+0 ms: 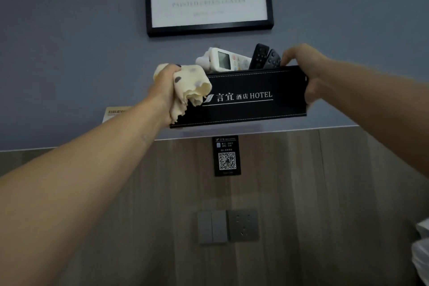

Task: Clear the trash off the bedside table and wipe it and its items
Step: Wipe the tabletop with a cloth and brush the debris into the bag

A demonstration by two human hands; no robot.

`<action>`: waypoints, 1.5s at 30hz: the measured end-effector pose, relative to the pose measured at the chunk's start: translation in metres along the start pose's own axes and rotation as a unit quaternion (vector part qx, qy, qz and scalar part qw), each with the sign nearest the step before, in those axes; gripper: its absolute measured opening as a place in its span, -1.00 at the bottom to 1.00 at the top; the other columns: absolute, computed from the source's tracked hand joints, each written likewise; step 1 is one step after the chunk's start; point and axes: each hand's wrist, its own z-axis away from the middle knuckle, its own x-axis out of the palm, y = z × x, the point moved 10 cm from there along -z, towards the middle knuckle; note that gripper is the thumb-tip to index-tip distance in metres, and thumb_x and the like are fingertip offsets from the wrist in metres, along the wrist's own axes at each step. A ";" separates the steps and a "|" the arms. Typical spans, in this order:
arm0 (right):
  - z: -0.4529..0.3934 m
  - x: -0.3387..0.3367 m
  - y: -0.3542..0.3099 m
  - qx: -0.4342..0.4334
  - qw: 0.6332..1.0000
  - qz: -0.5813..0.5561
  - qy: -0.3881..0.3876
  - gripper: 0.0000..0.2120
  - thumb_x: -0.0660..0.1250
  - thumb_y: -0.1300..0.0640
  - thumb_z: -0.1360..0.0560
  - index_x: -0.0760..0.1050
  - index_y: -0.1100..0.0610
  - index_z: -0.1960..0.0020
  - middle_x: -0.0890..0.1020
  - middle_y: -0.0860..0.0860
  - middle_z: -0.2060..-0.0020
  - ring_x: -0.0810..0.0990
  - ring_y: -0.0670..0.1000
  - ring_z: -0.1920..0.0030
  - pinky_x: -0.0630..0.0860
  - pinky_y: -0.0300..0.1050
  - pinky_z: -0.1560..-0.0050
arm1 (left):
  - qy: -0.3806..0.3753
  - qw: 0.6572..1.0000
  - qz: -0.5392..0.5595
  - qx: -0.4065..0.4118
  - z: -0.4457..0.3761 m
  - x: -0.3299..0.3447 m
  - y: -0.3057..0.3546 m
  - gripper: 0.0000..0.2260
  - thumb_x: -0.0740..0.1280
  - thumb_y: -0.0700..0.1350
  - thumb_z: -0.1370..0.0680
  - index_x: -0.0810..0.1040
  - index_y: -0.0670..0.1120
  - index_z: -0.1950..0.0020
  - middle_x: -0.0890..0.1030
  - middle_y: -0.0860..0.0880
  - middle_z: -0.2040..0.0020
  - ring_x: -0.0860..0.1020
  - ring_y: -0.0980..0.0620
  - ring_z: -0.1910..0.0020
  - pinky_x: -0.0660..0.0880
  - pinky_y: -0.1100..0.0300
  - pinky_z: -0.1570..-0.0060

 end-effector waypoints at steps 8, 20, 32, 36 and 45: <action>-0.072 0.026 0.051 0.030 0.999 -0.024 0.007 -0.69 0.34 0.08 -0.09 0.48 0.09 0.17 0.64 0.08 0.46 0.61 0.15 0.25 0.50 0.16 0.12 | 0.060 0.997 -0.030 -0.047 -0.053 -0.022 -0.061 -0.64 0.29 0.08 -0.44 0.53 -0.08 -0.14 0.53 -0.17 0.13 0.50 -0.10 0.40 0.38 0.28 0.52; -0.148 0.025 0.103 -0.030 0.998 0.029 0.035 -0.49 0.60 -0.04 -0.24 0.52 0.09 -0.10 0.67 0.04 0.12 0.69 0.06 0.30 0.57 -0.10 0.45 | 0.135 0.985 -0.105 0.025 -0.114 -0.039 -0.109 -0.55 0.33 0.37 -0.36 0.57 0.00 0.08 0.67 -0.02 0.07 0.62 -0.02 0.17 0.54 0.14 0.13; -0.140 0.027 0.094 -0.036 0.995 0.008 0.098 -0.38 0.62 0.00 -0.25 0.43 0.20 -0.16 0.59 0.15 -0.06 0.63 0.17 0.08 0.62 0.12 0.04 | 0.351 0.888 -0.288 0.080 -0.076 -0.062 -0.072 -0.37 0.23 0.31 -0.51 0.40 -0.16 -0.35 0.43 -0.18 -0.32 0.45 -0.19 -0.26 0.39 0.03 -0.19; -0.101 0.010 0.068 -0.100 0.957 0.176 0.209 -0.33 0.49 -0.06 -0.41 0.30 0.22 -0.36 0.46 0.17 -0.29 0.45 0.19 -0.28 0.46 0.10 -0.25 | 0.321 0.911 -0.229 0.122 -0.033 -0.063 -0.045 -0.47 0.30 0.22 -0.51 0.39 -0.15 -0.28 0.50 -0.09 -0.23 0.53 -0.09 -0.08 0.49 0.09 -0.02; 0.097 0.021 0.057 -0.205 0.965 0.121 0.110 -0.78 0.36 0.00 -0.51 0.59 -0.03 0.31 0.64 -0.17 0.34 0.59 -0.18 0.24 0.43 -0.24 0.24 | 0.151 0.985 -0.039 0.074 0.142 -0.026 -0.037 -0.88 0.38 0.00 -0.51 0.58 -0.04 0.11 0.70 0.04 0.20 0.68 0.10 0.23 0.58 0.21 0.33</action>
